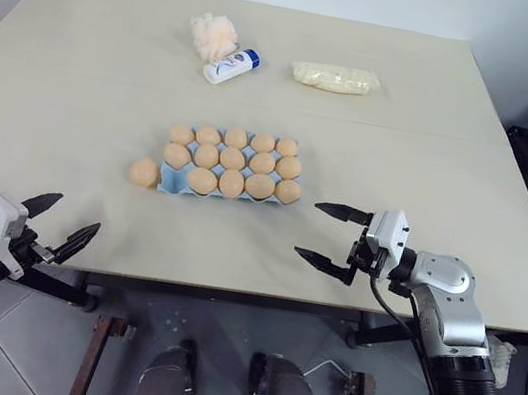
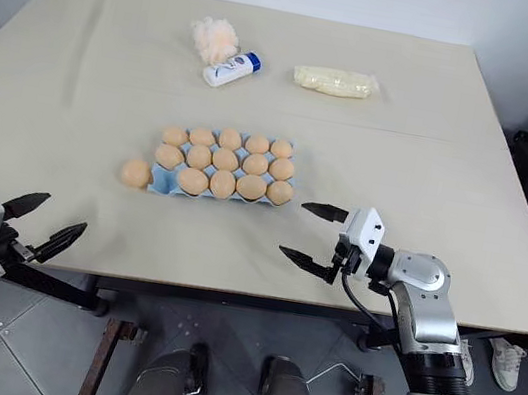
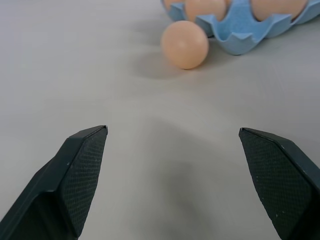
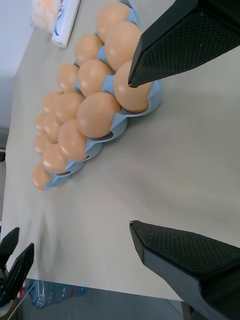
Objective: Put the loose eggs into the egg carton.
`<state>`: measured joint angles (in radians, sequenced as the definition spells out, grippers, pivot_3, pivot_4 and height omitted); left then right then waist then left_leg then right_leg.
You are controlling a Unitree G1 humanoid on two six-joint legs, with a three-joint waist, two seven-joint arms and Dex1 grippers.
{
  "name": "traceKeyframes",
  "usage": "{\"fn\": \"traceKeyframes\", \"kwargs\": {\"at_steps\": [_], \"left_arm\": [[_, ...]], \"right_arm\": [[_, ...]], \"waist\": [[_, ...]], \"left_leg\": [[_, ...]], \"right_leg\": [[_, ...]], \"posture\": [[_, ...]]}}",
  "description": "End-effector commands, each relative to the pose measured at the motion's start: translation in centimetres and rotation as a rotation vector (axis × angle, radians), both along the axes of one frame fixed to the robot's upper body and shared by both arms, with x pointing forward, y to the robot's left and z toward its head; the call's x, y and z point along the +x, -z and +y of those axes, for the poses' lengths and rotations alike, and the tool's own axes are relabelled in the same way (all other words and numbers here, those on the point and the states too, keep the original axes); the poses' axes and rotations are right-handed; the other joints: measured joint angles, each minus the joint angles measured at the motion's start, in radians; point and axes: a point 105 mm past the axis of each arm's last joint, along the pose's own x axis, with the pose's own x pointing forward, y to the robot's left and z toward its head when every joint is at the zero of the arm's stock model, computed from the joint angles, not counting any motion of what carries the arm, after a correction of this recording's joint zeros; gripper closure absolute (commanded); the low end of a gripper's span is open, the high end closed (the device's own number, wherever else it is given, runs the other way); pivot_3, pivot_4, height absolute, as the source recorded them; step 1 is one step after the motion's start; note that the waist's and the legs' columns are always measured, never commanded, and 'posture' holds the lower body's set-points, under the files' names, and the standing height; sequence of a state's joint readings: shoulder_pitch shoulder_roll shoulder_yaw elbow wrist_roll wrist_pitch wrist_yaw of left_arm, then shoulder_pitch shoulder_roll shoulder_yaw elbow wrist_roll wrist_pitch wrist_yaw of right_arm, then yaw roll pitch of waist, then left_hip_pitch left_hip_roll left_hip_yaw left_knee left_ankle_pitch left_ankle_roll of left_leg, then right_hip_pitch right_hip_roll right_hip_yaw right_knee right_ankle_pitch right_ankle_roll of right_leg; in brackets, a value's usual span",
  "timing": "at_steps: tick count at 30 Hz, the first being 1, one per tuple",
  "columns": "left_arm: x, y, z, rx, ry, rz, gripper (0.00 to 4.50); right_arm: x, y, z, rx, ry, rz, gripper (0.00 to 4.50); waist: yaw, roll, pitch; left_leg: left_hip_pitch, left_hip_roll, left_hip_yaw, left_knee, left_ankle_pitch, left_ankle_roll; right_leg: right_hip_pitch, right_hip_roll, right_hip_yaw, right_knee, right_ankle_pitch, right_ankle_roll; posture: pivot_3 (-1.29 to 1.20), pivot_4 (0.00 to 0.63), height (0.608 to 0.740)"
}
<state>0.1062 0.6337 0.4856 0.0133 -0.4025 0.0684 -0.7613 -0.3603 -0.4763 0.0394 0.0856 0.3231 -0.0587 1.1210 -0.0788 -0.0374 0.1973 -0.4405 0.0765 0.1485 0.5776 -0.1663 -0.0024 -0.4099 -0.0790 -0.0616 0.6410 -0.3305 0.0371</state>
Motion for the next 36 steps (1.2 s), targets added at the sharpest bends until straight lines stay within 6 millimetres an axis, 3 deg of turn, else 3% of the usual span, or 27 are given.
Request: {"fn": "traceKeyframes", "kwargs": {"at_steps": [1, 4, 5, 14, 21, 25, 36], "left_arm": [[2.0, -1.5, -1.2, 0.003, 0.034, -0.05, 0.0], [4.3, -2.4, -2.7, -0.049, 0.059, -0.08, 0.0], [4.9, -2.6, -3.0, -0.067, 0.055, -0.086, 0.0], [9.6, -2.6, -5.6, -0.136, 0.041, -0.086, 0.0], [10.4, -2.2, -4.3, -0.172, -0.037, -0.081, 0.0], [10.5, -2.9, -3.4, -0.207, -0.089, -0.121, 0.0], [11.3, -1.4, -4.0, -0.157, -0.063, -0.053, 0.0]], "right_arm": [[-0.2, -0.9, 0.2, 0.01, -0.007, -0.042, 0.03], [-0.3, -0.8, 0.4, 0.007, -0.012, -0.044, 0.03], [-0.3, -0.8, 0.5, 0.007, -0.012, -0.044, 0.03], [-0.7, -1.0, 1.1, -0.003, 0.008, -0.073, 0.03], [-0.9, -1.3, 0.7, -0.001, 0.036, -0.073, 0.03], [-1.0, -1.3, 0.8, 0.0, 0.04, -0.071, 0.03], [-0.8, -1.7, 1.2, 0.008, 0.041, -0.075, 0.03]], "waist": [[0.007, 0.0, 0.0], [0.017, 0.0, 0.0], [0.02, 0.0, 0.0], [0.026, 0.0, 0.0], [0.025, 0.0, 0.0], [0.026, 0.0, 0.0], [0.028, 0.0, 0.0]], "left_leg": [[0.0, 0.0, 0.0, 0.0, 0.0, 0.0], [0.0, 0.0, 0.001, 0.0, 0.0, 0.0], [0.0, 0.0, 0.001, 0.001, 0.0, 0.0], [0.0, 0.002, 0.004, 0.006, 0.002, 0.002], [0.001, 0.003, 0.003, 0.013, 0.001, 0.002], [0.0, 0.004, 0.003, 0.013, 0.001, 0.002], [0.0, 0.004, 0.003, 0.013, 0.001, 0.003]], "right_leg": [[0.0, 0.0, 0.0, -0.001, 0.0, 0.0], [0.001, 0.0, 0.0, -0.002, 0.003, 0.004], [0.001, 0.0, 0.0, -0.002, 0.007, 0.011], [0.0, 0.003, -0.005, 0.004, 0.006, 0.014], [0.002, 0.002, -0.005, 0.008, 0.007, 0.013], [0.001, 0.002, -0.005, 0.008, 0.007, 0.012], [0.001, 0.002, -0.006, 0.008, 0.007, 0.012]], "posture": [[0.0, 0.15, 0.74], [0.0, 0.15, 0.74], [0.0, 0.15, 0.74], [0.0, 0.15, 0.74], [0.0, 0.15, 0.74], [0.0, 0.15, 0.74], [0.0, 0.15, 0.74]]}}
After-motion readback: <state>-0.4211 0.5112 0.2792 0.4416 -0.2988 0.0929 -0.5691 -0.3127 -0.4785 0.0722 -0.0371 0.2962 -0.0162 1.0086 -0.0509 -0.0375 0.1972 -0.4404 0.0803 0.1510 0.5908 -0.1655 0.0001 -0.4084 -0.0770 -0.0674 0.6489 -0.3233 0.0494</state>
